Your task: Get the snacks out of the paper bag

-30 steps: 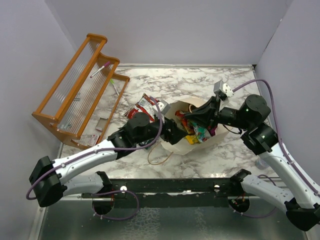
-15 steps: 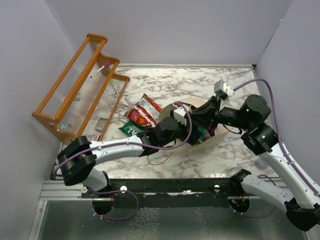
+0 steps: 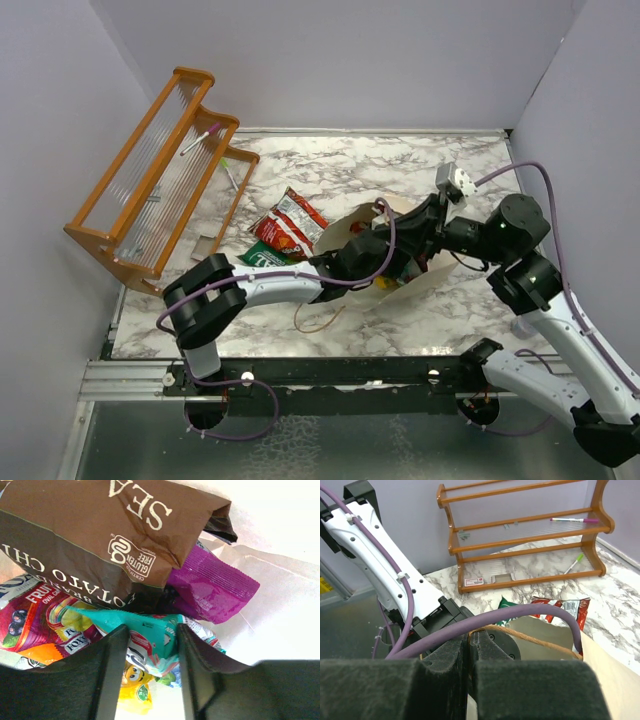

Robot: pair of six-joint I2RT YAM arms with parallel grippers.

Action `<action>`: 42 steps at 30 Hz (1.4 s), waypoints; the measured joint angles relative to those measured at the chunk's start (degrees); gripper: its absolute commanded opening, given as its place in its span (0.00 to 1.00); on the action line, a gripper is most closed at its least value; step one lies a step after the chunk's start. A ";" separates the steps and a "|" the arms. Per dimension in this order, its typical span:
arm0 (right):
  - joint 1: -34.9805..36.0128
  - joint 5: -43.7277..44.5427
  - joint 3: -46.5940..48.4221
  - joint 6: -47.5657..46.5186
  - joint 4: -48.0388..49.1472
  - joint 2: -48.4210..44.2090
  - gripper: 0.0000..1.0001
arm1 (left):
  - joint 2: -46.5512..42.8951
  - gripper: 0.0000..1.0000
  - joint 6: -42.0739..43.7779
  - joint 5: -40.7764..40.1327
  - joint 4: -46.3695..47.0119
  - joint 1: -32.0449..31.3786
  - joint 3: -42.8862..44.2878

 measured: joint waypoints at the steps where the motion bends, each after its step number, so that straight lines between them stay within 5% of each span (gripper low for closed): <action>1: 0.00 0.22 0.00 -0.15 -0.13 -0.28 0.02 | -0.04 0.27 -0.15 0.15 0.02 0.00 0.00; 6: -0.07 2.56 -0.13 -1.22 -0.92 -2.21 0.02 | -1.86 0.00 -0.26 1.27 -2.49 0.00 -0.55; 29: -0.04 27.21 -10.29 -0.74 0.85 -14.71 0.02 | -44.78 0.00 8.83 2.89 -25.22 0.00 -1.86; 42: -0.04 39.67 -10.25 -2.97 -0.90 -17.38 0.02 | -59.84 0.00 16.46 -13.88 -38.07 0.00 9.38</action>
